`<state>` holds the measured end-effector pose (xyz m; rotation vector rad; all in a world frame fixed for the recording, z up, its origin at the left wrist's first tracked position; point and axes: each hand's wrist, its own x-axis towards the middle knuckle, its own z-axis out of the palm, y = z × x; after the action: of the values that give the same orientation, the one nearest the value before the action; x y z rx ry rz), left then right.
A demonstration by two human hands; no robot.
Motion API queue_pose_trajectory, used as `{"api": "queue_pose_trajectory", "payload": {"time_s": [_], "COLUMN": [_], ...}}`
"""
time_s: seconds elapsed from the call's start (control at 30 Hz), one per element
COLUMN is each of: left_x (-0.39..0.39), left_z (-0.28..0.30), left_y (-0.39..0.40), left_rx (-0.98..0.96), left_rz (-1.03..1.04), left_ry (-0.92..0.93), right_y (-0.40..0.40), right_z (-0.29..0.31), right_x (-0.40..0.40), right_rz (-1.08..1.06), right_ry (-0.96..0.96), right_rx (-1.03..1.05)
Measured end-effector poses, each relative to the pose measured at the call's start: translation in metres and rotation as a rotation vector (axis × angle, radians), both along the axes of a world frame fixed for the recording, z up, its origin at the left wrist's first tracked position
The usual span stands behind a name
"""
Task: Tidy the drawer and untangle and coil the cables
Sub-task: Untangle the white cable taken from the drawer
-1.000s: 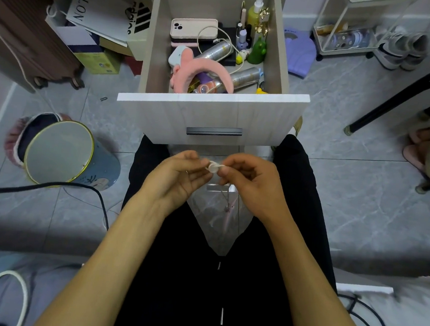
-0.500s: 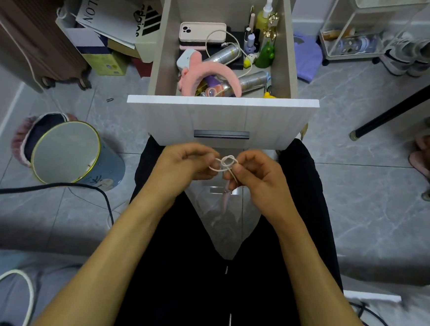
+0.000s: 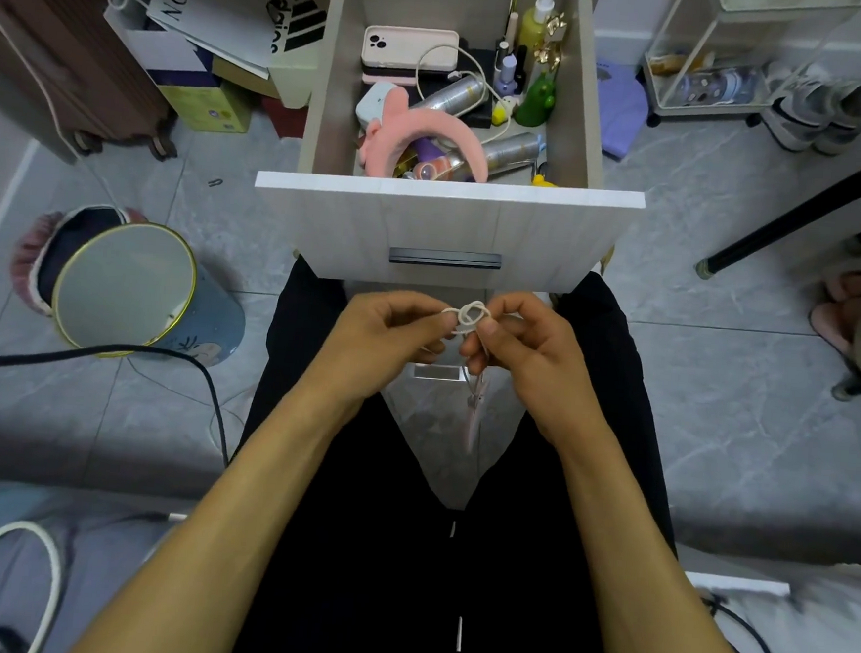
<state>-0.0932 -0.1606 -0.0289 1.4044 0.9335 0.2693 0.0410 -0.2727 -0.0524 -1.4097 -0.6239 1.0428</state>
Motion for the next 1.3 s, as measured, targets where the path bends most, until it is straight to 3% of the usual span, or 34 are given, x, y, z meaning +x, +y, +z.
{"api": "queue_pose_trajectory", "payload": {"time_s": [0.17, 0.27, 0.37, 0.57, 0.7, 1.07, 1.17, 1.3], "left_x": [0.001, -0.002, -0.003, -0.009, -0.008, -0.006, -0.003, 0.003], "left_z": [-0.004, -0.010, -0.016, -0.018, -0.015, 0.000, -0.002, -0.009], "left_y": [-0.002, -0.001, 0.002, 0.012, 0.018, 0.011, 0.006, -0.001], "left_rx": [-0.453, -0.615, -0.556, -0.130, -0.033, -0.049, -0.074, -0.302], "left_rz": [0.167, 0.169, 0.156, -0.004, 0.015, -0.053, 0.056, 0.282], "left_ry": [-0.242, -0.371, -0.335, -0.103, -0.073, -0.078, -0.069, -0.084], "right_y": [0.002, 0.004, 0.003, -0.003, -0.004, 0.001, 0.001, 0.003], "right_z": [0.006, 0.006, 0.003, 0.004, 0.007, 0.004, 0.002, 0.000], "right_x": [-0.004, -0.008, -0.005, 0.005, 0.006, 0.000, 0.000, 0.001], "right_rz": [0.020, 0.051, 0.074, 0.107, 0.096, 0.079, 0.042, 0.025], "right_ry": [0.077, 0.081, 0.049, -0.039, -0.122, -0.132, -0.060, -0.029], "right_rx": [-0.003, -0.028, -0.046, -0.141, -0.186, -0.117, -0.097, -0.083]}}
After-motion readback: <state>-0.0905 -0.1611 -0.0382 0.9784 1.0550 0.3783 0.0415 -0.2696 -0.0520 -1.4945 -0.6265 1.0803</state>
